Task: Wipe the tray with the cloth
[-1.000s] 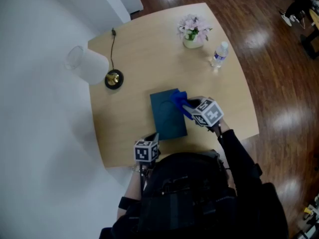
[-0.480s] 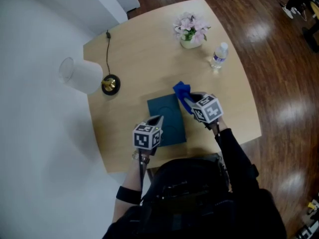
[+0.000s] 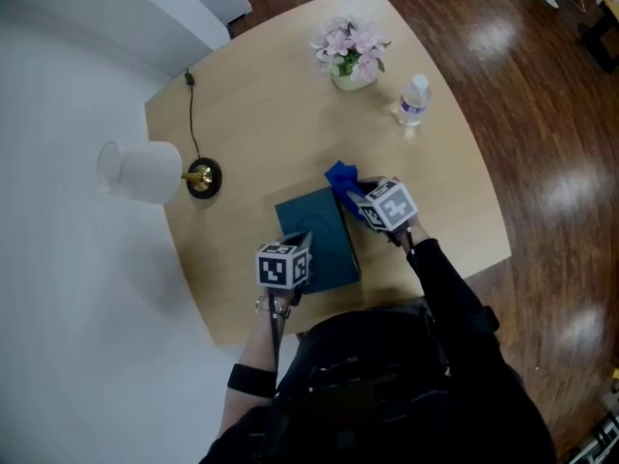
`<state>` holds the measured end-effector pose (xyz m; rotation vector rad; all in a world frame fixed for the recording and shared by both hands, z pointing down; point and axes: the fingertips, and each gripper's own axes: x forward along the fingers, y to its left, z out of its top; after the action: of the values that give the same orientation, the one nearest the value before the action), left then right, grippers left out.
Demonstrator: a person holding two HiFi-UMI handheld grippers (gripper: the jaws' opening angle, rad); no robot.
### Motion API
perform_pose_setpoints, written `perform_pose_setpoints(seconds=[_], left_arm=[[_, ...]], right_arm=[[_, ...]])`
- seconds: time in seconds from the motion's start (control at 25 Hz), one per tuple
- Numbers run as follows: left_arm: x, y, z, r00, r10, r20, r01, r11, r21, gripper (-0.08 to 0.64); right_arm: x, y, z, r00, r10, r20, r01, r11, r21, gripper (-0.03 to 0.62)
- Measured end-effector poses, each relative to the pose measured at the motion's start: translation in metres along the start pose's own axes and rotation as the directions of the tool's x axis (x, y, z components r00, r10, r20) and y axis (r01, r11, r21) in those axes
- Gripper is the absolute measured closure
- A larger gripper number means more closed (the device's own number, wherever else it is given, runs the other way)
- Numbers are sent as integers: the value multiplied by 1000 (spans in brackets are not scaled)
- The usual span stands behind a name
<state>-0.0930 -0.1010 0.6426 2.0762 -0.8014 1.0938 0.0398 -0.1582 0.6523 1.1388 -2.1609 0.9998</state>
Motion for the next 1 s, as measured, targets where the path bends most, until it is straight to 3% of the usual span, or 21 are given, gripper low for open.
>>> perform_pose_setpoints(seconds=[0.2, 0.48, 0.76, 1.0], left_arm=[[1, -4, 1, 998, 43, -54, -37, 992, 120, 558], [2, -3, 3, 996, -17, -84, 26, 994, 110, 560], [2, -4, 3, 998, -1, -66, 10, 991, 136, 558], [2, -4, 4, 997, -29, -69, 37, 991, 131, 560]], right_arm=[[10, 10, -7, 998, 56, -16, -56, 998, 12, 511], [7, 27, -25, 995, 98, -33, -97, 995, 21, 509], [-11, 50, -61, 991, 121, -65, -120, 993, 16, 509], [-30, 74, -103, 986, 138, -97, -136, 990, 29, 509]])
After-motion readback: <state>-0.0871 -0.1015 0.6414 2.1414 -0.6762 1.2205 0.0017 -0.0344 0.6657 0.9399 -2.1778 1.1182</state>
